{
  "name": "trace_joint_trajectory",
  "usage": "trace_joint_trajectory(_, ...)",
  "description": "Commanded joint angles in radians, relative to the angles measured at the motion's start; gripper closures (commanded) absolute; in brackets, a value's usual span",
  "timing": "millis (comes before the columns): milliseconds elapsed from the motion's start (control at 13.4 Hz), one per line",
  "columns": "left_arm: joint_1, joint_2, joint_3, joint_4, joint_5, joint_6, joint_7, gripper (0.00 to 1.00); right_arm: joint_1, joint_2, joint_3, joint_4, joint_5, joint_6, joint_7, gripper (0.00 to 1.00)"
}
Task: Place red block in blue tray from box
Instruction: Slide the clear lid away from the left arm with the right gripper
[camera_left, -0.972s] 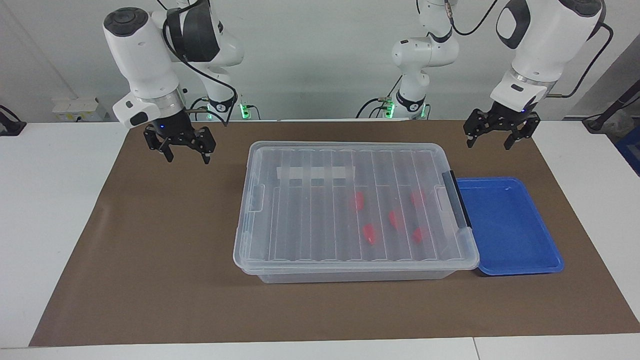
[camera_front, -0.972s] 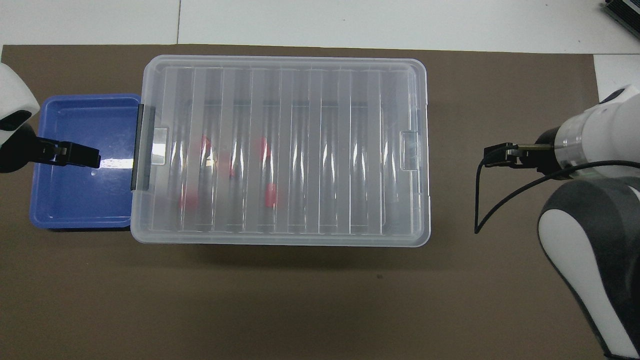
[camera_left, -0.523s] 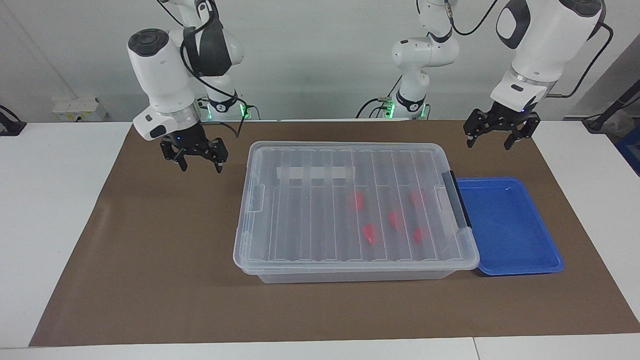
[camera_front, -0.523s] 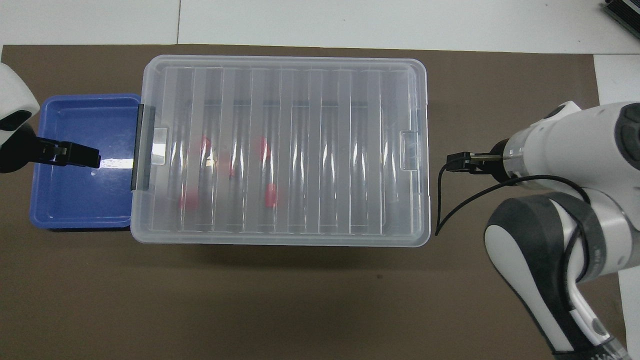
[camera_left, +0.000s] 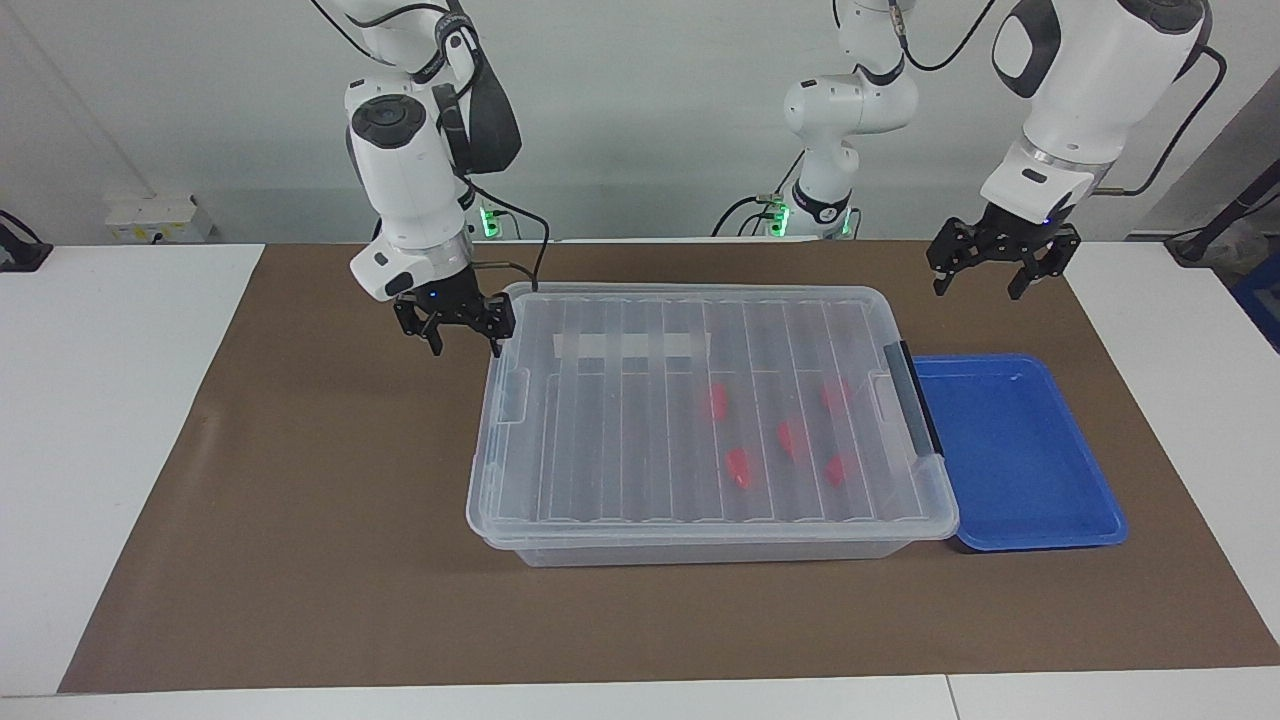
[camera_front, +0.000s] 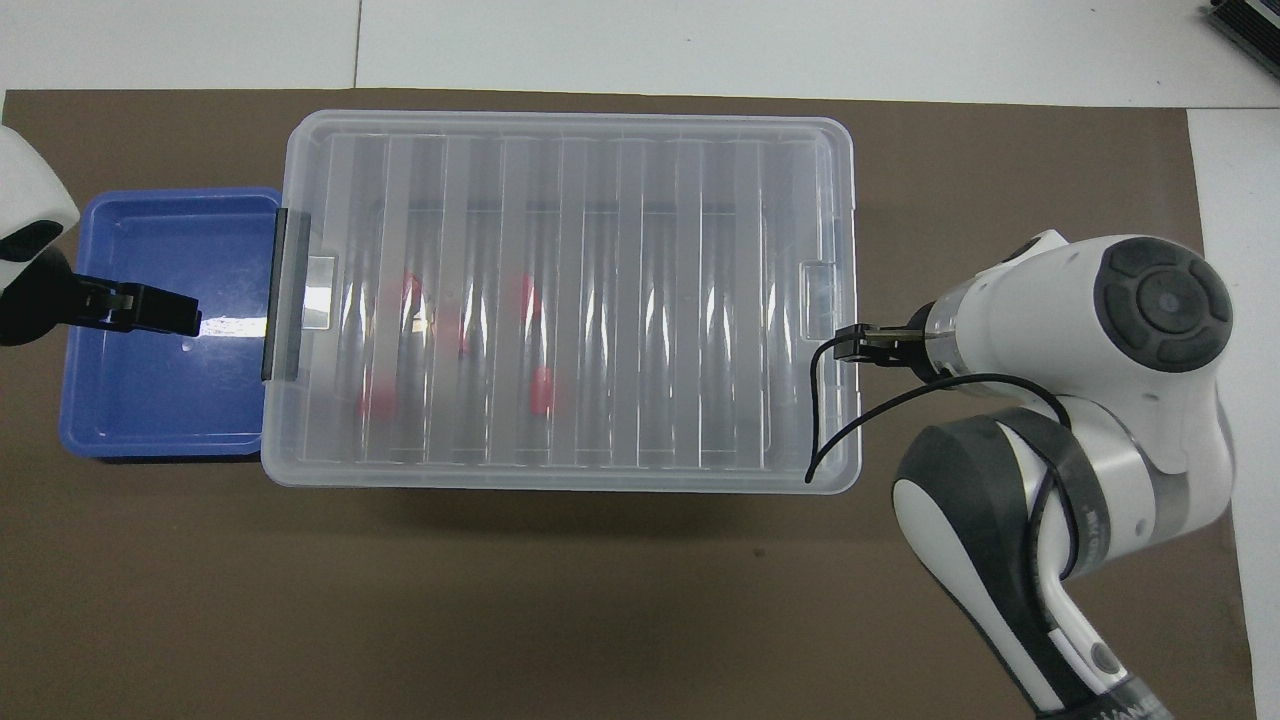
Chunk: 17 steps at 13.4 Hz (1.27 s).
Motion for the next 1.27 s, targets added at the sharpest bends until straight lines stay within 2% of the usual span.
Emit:
trace_joint_trajectory(0,0.0,-0.031,0.007,-0.037,-0.013,0.012,0.009,0.0,-0.002,-0.023,0.006,-0.042,0.018,0.024,0.017,0.19)
trace_joint_trajectory(224,0.0,-0.031,0.005,-0.037,-0.013,0.012,0.009,0.0,0.016,-0.022,0.007,-0.044,0.02,0.029,0.015,0.21)
trace_joint_trajectory(374,0.0,-0.031,0.007,-0.037,-0.013,0.012,0.009,0.0,0.018,-0.016,0.007,-0.044,0.018,0.081,0.024,0.22)
trace_joint_trajectory(748,0.0,-0.031,0.007,-0.037,-0.013,0.012,0.011,0.0,0.016,-0.02,0.006,-0.064,0.018,0.082,0.018,0.26)
trace_joint_trajectory(1196,0.0,-0.031,0.007,-0.037,-0.013,0.012,0.011,0.0,-0.08,-0.025,0.003,-0.064,0.02,0.001,-0.149,0.29)
